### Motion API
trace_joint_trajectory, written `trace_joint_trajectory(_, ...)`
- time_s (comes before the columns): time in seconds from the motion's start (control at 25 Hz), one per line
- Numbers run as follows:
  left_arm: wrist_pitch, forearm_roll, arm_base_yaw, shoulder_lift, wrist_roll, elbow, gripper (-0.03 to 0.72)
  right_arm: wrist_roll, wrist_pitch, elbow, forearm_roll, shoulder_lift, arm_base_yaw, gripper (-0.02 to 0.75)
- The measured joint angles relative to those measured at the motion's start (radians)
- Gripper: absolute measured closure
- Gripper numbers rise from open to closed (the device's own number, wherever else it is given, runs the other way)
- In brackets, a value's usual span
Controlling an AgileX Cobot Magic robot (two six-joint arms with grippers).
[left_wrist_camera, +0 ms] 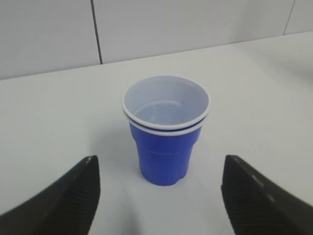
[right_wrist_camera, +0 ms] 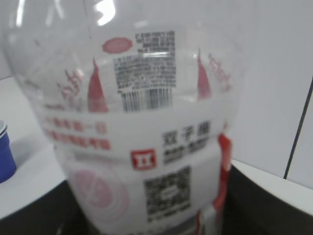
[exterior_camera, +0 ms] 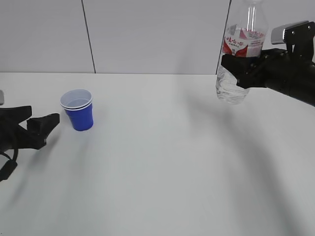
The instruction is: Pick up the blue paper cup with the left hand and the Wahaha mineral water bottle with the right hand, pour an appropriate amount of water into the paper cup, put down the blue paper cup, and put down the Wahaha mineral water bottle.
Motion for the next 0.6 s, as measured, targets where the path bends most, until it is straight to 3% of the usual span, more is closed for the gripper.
trace_joint_trajectory(0.6,0.588,0.057,0.0,-0.587,-0.33,0.019,0.106,0.014,0.0,0.0,0.0,0.0,0.0,0.337)
